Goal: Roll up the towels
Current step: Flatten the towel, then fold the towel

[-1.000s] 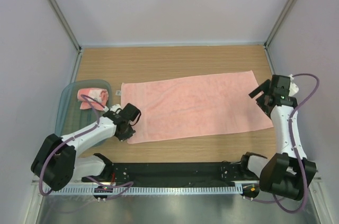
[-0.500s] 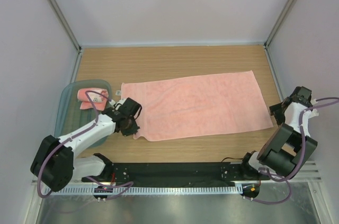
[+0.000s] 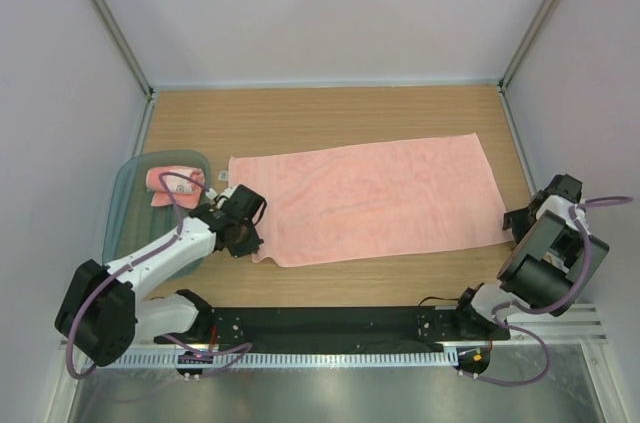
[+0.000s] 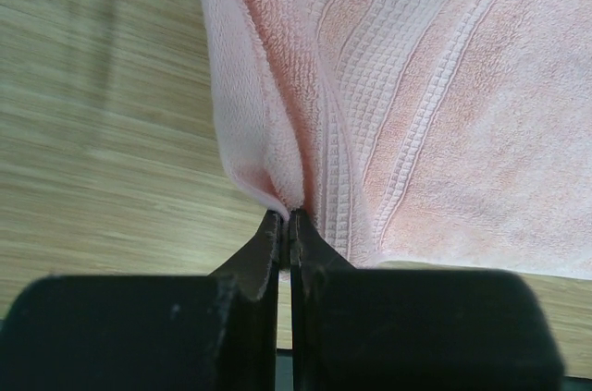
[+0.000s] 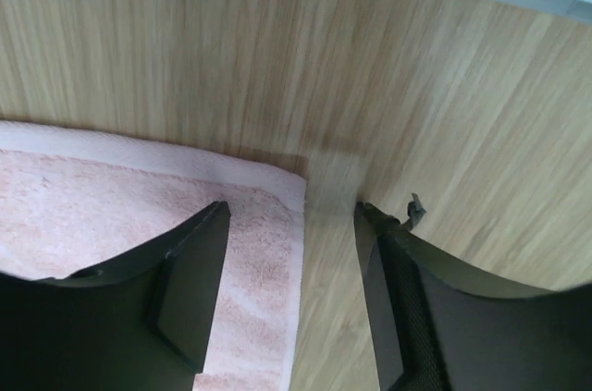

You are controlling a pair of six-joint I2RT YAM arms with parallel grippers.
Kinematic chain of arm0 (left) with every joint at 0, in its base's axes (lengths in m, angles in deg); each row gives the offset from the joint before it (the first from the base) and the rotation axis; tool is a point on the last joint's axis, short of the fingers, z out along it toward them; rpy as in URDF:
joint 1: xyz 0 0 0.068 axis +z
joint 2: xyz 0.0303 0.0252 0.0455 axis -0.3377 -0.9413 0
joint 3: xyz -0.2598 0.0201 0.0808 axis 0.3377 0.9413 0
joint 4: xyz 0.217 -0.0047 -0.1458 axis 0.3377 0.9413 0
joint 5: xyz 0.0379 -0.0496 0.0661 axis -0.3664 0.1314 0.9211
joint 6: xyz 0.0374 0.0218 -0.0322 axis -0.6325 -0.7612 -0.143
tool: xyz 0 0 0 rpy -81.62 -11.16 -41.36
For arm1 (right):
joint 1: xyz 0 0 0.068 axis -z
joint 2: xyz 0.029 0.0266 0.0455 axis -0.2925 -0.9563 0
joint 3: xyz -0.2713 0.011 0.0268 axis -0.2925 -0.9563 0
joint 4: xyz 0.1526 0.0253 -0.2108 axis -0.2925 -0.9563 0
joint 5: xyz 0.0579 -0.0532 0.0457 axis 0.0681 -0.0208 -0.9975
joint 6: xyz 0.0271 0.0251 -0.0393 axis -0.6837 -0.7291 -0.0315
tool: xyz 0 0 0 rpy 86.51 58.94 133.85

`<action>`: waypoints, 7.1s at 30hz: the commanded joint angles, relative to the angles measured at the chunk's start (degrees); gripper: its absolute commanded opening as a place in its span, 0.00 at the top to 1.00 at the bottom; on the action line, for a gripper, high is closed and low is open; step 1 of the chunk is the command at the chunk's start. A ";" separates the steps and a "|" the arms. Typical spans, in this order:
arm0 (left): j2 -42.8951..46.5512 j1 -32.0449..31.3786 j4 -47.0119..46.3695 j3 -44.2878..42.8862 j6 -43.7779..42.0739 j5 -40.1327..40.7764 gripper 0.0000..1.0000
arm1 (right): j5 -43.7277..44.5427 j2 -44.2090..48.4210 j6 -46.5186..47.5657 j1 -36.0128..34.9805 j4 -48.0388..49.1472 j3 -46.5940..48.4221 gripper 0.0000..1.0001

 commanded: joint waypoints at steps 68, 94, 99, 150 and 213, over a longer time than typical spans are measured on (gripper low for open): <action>-9.36 18.88 11.46 -28.08 -13.31 -12.26 1.00 | -21.39 4.20 -10.80 -3.17 1.56 14.82 0.99; -35.04 25.83 16.20 -56.04 -16.30 -8.57 1.00 | -19.80 -21.39 -12.56 -14.34 0.95 40.75 0.99; -35.04 27.23 15.94 -56.31 -16.57 -8.04 1.00 | -19.71 -22.53 -12.82 -14.34 0.42 42.78 0.99; -33.89 15.64 10.49 -45.33 -11.99 -4.96 0.24 | -32.12 -13.12 4.14 -29.03 6.14 18.09 0.99; -36.27 14.76 2.06 -33.45 -16.21 -2.33 0.26 | -50.30 -41.07 -13.44 -78.59 41.02 36.54 0.99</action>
